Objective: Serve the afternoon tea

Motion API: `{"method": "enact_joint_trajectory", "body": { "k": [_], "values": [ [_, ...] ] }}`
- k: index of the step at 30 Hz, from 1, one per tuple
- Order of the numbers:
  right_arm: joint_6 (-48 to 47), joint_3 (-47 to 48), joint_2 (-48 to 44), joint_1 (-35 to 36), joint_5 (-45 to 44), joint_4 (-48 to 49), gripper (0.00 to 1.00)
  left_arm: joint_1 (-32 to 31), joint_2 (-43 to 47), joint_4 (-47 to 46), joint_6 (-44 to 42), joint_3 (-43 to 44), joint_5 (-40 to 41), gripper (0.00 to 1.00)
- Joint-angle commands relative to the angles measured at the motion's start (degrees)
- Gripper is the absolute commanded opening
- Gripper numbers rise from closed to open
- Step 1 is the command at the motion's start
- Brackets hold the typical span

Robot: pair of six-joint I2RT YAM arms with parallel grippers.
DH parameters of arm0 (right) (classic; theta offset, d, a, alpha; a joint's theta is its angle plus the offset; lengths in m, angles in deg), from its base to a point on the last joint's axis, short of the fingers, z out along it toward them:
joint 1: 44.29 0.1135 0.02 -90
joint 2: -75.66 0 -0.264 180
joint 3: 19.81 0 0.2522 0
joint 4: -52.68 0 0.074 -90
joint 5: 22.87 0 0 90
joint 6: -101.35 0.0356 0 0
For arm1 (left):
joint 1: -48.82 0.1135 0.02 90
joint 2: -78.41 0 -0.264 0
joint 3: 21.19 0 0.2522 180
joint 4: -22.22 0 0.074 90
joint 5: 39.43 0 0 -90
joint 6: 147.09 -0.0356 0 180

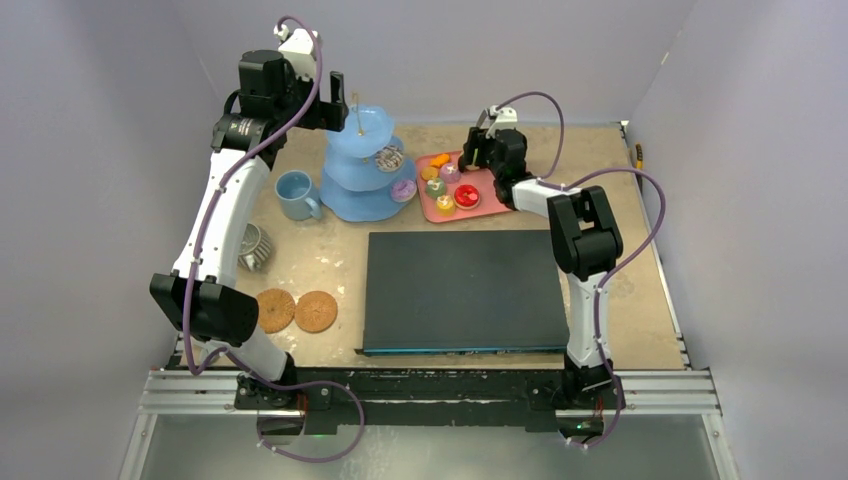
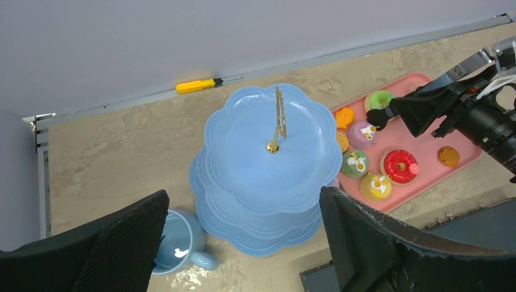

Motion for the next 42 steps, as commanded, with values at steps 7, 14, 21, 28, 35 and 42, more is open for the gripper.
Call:
{"method": "enact_joint_trajectory", "body": {
  "k": [7,14,21,28,35,42],
  "values": [
    [-2.94,-1.56,-6.93,0.01,-1.71,6.09,0.6,0.43,0.63,-0.81,-1.05,1.01,0.23,0.93],
    [-2.81,-12.8,-18.75,4.23,-0.84,8.26,0.59,0.46,1.49,-0.9,-1.01,0.48,0.22,0.93],
    [0.71,-23.81,-26.92,12.87,0.23,9.08,0.59,0.49,2.34,-0.9,-1.0,0.12,0.05,0.93],
    [4.44,-28.79,-29.9,19.95,1.73,10.65,0.59,0.47,2.88,-0.91,-0.93,-0.11,0.13,0.93],
    [5.35,-24.48,-26.07,22.45,2.31,11.46,0.59,0.59,3.1,-0.88,-0.84,0.03,0.13,0.93],
    [7.56,-19.86,-19.62,23.17,3.4,12.55,0.58,0.61,3.0,-0.72,-1.3,0.37,0.48,0.93]
  ]
}}
